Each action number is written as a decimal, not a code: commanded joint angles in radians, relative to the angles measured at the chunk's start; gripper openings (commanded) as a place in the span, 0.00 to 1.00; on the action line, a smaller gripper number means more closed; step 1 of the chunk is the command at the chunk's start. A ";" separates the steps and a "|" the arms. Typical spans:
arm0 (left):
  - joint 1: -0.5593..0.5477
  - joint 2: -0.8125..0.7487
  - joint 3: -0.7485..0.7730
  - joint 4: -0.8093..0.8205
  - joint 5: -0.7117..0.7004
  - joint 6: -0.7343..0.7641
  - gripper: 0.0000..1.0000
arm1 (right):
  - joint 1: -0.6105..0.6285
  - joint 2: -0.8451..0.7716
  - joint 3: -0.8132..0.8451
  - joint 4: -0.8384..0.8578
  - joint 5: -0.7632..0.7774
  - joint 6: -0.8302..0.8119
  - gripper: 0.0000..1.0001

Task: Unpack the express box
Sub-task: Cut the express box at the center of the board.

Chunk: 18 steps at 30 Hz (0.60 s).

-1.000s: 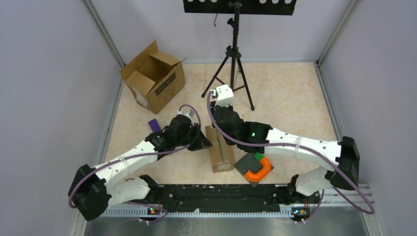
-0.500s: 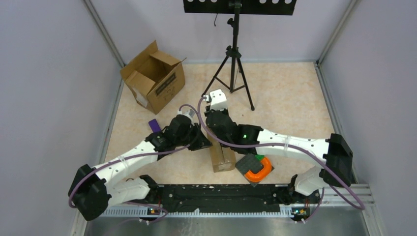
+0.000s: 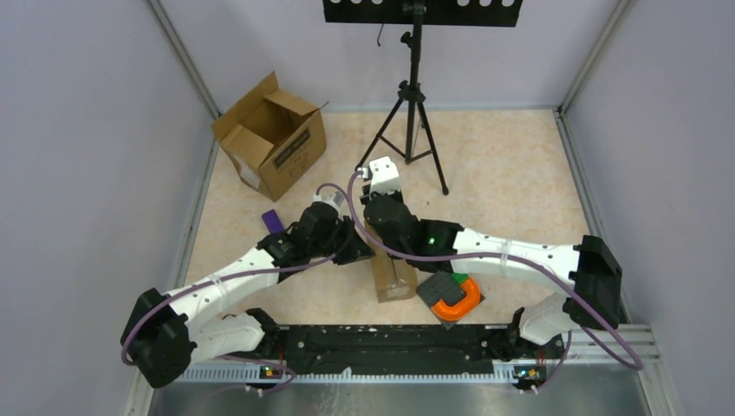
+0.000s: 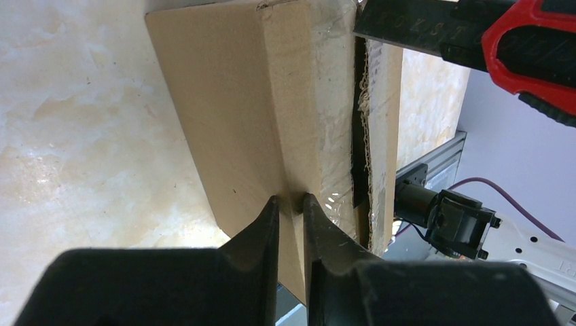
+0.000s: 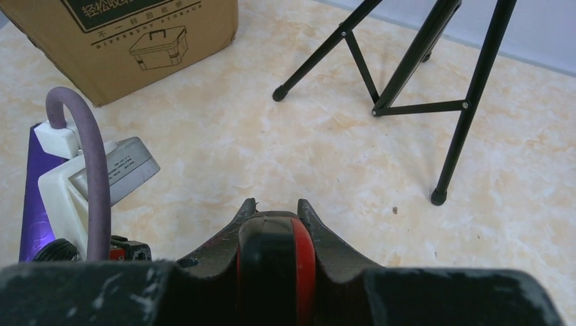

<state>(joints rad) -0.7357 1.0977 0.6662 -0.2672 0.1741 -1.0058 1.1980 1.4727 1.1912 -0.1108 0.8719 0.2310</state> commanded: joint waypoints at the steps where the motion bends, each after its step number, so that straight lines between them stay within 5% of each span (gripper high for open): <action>1: -0.007 0.031 -0.027 -0.058 -0.053 0.006 0.19 | 0.012 -0.042 0.004 0.064 0.030 -0.029 0.00; 18: -0.016 0.036 -0.030 -0.053 -0.053 0.004 0.19 | 0.011 -0.008 -0.041 0.099 0.051 -0.059 0.00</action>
<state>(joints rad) -0.7444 1.1023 0.6662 -0.2577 0.1654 -1.0187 1.1980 1.4727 1.1660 -0.0582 0.8978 0.1829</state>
